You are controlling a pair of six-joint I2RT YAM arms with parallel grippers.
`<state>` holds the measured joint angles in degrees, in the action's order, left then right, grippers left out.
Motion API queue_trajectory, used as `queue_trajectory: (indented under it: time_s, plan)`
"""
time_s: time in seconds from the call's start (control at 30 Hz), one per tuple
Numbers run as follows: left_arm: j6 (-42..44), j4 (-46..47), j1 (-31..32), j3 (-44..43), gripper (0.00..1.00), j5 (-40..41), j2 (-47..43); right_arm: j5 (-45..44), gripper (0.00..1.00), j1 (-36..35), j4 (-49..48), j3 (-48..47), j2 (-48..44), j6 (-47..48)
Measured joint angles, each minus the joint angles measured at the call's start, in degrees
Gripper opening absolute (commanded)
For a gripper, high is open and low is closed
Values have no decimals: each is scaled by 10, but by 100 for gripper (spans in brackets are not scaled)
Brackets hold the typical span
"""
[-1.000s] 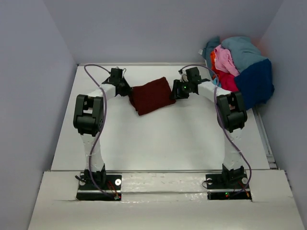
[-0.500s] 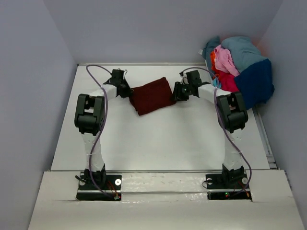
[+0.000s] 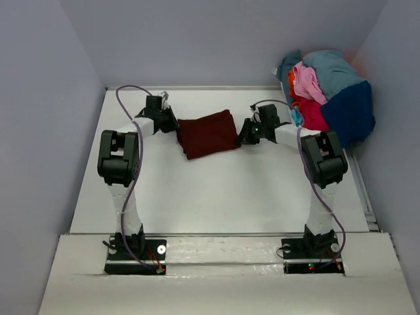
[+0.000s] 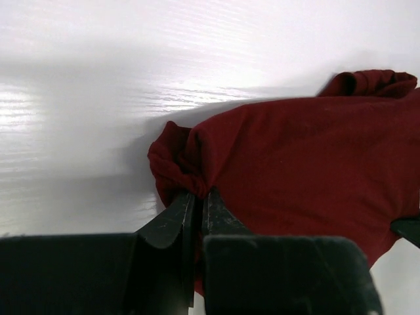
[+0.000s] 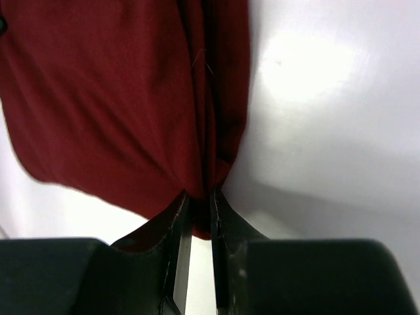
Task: Fold and stack the t-shirts
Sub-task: Put the neatly folded tshirt into the corner of the board with the left arm
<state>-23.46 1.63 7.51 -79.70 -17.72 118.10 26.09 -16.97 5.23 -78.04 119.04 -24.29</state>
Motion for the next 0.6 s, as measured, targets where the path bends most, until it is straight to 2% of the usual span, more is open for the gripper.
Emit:
queue_trajectory:
  time_s: [0.2, 0.23, 0.27, 0.3, 0.33, 0.37, 0.4, 0.5, 0.6]
  plan:
    - [66, -41, -1, -80, 6, -43, 7, 19, 19, -7, -32, 85, -71, -49]
    - [69, -43, 0, -89, 27, -47, 10, 23, 45, -9, -37, 94, -82, -54]
    - [81, -44, 0, -112, 39, -61, 21, 33, 54, -9, -47, 102, -93, -60]
    - [83, -45, 0, -112, 57, -62, 23, 34, 61, -9, -49, 103, -93, -61]
    - [85, -51, 0, -113, 92, -62, 26, 34, 66, -9, -45, 103, -93, -57]
    - [92, -58, 0, -116, 99, -62, 30, 32, 70, -11, -42, 103, -93, -63]
    - [95, -63, -1, -117, 99, -59, 31, 32, 79, -11, -30, 102, -94, -51]
    - [105, -89, -5, -126, 99, -43, 31, 21, 87, -11, 17, 85, -98, -34]
    - [121, -119, -6, -154, 99, -25, 31, 2, 90, -11, 69, 36, -104, -6]
